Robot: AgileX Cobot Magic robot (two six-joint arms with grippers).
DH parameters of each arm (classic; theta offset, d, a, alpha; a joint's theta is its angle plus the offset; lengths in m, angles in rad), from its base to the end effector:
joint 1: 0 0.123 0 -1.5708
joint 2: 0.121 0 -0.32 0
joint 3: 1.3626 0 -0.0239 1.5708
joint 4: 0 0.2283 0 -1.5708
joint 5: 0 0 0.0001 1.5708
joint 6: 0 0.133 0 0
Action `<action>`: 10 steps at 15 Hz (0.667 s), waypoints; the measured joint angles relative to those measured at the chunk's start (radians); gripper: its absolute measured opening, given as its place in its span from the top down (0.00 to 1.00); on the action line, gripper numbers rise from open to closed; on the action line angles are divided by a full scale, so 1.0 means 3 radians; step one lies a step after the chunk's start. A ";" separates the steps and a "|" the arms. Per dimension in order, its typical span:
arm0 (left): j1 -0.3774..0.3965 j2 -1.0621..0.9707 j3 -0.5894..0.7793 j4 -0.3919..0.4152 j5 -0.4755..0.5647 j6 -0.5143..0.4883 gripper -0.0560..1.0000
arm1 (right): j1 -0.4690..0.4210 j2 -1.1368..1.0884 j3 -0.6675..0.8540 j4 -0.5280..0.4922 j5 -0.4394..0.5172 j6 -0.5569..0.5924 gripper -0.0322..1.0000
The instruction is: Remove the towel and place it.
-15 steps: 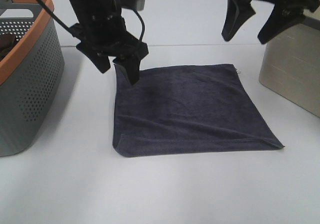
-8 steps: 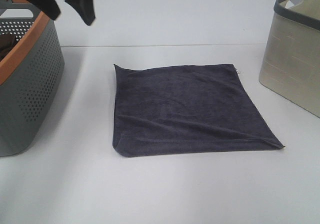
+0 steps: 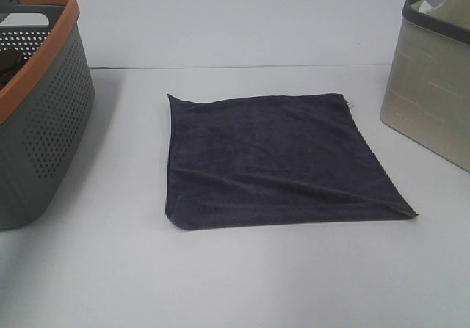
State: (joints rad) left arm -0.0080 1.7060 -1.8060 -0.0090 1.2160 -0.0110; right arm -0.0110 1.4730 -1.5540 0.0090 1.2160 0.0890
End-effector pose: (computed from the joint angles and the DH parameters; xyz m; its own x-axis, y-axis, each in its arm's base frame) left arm 0.3695 -0.0041 0.3845 -0.8567 -0.0073 -0.5157 0.0003 0.9999 -0.0145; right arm 0.2948 -0.0021 0.3894 -0.8620 0.1015 -0.4967 0.0865 0.9948 0.0532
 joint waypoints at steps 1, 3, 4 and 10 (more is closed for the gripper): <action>0.0093 -0.0197 0.0200 0.0030 0.0000 0.0000 0.28 | 0.0000 -0.0073 0.0097 -0.0013 0.0000 0.0000 0.33; 0.0243 -0.0547 0.0667 0.0103 0.0000 0.0037 0.28 | 0.0000 -0.0470 0.0527 -0.0030 0.0007 0.0000 0.33; 0.0257 -0.0733 0.0910 0.0113 0.0010 0.0060 0.28 | 0.0000 -0.0650 0.0690 -0.0030 0.0007 0.0000 0.33; 0.0257 -0.2267 0.2113 0.0117 0.0013 0.0227 0.28 | 0.0000 -0.2050 0.1750 -0.0120 0.0010 0.0123 0.33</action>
State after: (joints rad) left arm 0.0690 1.0260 -1.1720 0.0260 1.2200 0.0570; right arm -0.0110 0.8580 -1.0290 -0.0270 1.2190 0.1260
